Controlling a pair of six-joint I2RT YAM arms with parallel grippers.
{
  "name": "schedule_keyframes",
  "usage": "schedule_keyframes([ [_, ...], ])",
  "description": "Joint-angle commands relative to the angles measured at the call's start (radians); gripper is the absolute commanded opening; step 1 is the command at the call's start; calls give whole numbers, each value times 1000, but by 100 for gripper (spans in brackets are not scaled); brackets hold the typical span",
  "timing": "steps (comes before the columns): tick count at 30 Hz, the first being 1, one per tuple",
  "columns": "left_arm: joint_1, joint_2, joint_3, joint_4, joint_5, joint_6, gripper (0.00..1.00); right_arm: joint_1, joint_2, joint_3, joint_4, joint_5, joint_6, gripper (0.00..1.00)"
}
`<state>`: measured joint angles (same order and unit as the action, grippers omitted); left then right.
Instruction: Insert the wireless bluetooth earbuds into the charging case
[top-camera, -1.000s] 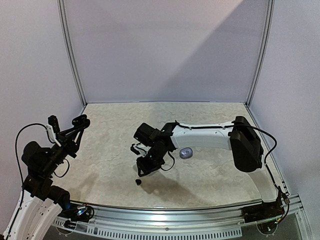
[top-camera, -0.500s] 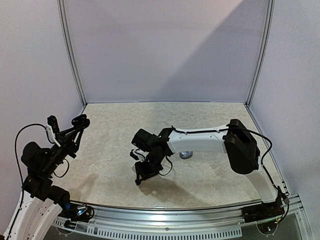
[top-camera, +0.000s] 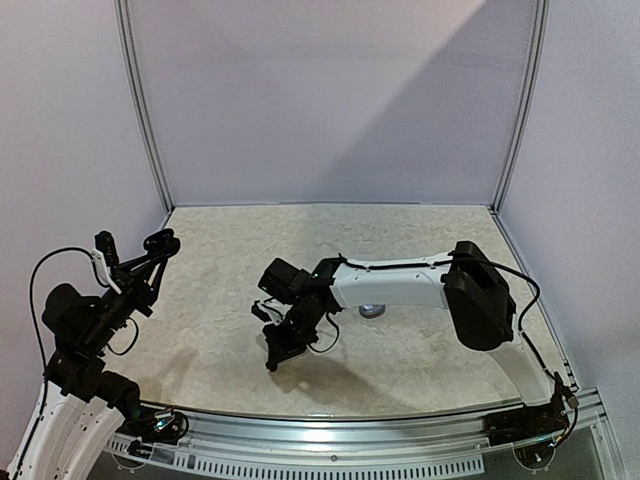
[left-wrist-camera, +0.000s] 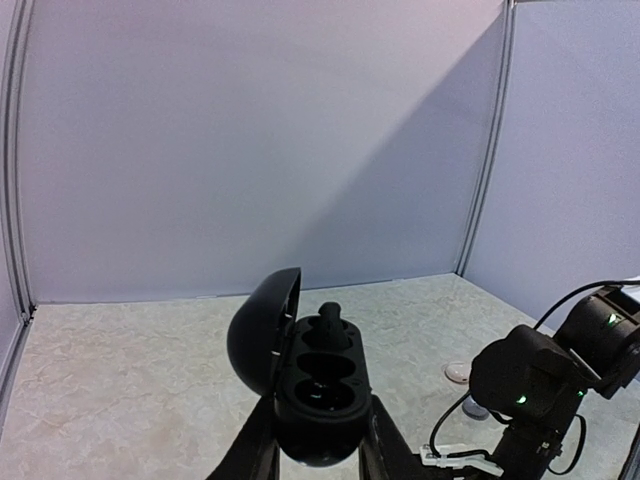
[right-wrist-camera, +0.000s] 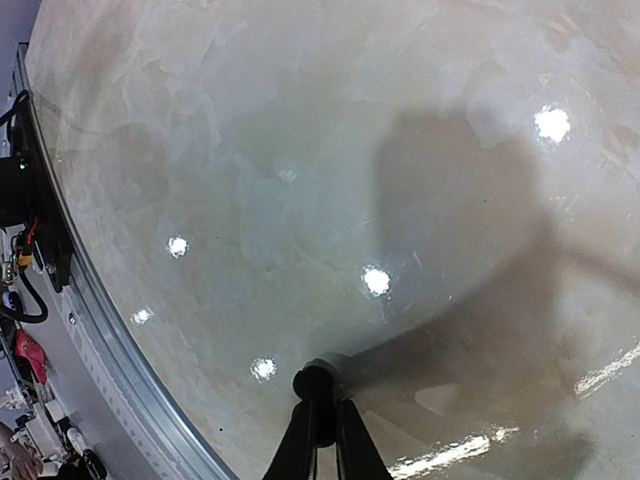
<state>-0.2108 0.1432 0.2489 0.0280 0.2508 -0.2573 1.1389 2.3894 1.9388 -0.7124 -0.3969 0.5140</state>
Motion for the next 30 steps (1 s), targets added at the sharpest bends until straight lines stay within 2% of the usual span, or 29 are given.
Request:
schedule_keyframes([
  [1, 13, -11, 10, 10, 6, 4, 0, 18, 33, 17, -22, -37, -12, 7],
  [6, 14, -11, 10, 12, 6, 4, 0, 27, 28, 27, -28, -61, -24, 0],
  [12, 14, -18, 9, 18, 62, 19, 0, 27, -24, 26, -21, -22, -79, 0],
  [14, 11, -20, 6, 31, 137, 32, 0, 27, -65, 22, -12, 27, -161, 0],
  [20, -11, -17, -9, 89, 535, 27, 0, 28, -316, -52, 79, 175, -514, 0],
  [24, -16, -4, -10, 90, 610, 25, 0, 27, -495, -97, 134, 261, -690, 0],
  [30, -18, 10, -14, 89, 724, 24, 0, 86, -536, 53, 91, 268, -831, 0],
])
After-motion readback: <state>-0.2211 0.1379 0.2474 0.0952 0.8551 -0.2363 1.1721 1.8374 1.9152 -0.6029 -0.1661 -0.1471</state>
